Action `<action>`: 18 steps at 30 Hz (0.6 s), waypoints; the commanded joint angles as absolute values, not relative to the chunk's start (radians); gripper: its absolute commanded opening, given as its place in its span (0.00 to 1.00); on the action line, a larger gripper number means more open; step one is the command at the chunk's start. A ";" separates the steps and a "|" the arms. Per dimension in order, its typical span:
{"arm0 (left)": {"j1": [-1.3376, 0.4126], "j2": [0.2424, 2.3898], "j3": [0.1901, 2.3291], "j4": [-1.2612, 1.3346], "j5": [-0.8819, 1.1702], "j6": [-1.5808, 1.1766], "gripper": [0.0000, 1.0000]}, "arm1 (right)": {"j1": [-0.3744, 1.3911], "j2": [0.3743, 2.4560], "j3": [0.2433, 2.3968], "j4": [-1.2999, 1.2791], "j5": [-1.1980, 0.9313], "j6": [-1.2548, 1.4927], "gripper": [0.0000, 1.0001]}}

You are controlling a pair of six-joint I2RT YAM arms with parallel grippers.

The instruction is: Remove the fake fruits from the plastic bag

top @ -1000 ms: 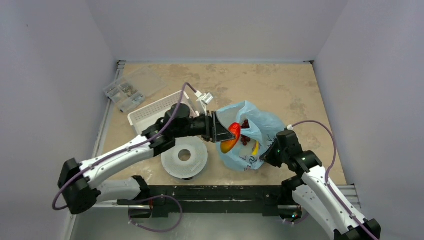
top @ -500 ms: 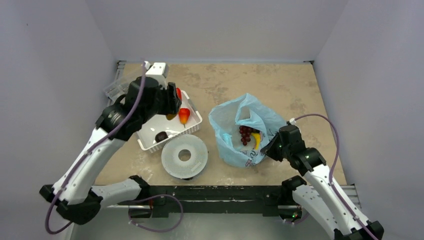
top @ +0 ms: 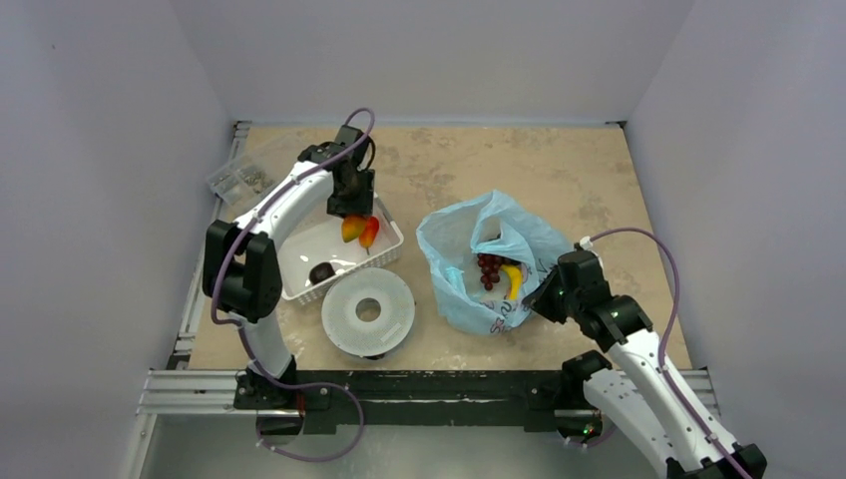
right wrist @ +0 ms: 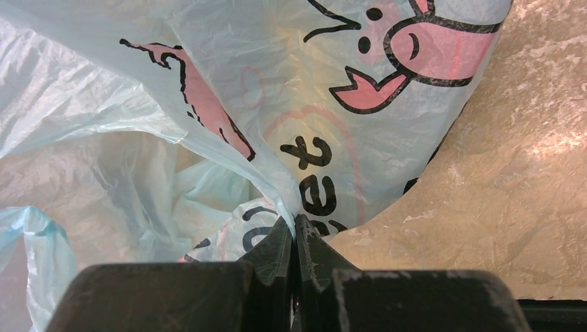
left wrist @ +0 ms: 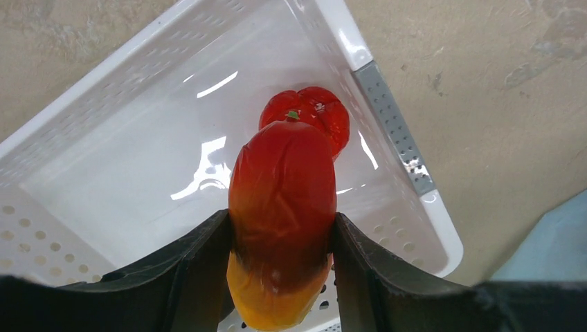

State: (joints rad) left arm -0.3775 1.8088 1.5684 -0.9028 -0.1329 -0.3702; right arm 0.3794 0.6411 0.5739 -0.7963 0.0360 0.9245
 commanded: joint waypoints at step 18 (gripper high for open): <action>-0.333 1.879 1.576 -0.939 -0.201 -0.313 0.48 | 0.383 0.654 0.608 -0.792 0.063 0.893 0.00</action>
State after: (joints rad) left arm -0.3424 1.8523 1.5291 -0.9066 -0.1642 -0.3283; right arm 0.3794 0.6392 0.5777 -0.8009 0.0364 0.9134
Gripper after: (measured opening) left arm 0.508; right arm 0.003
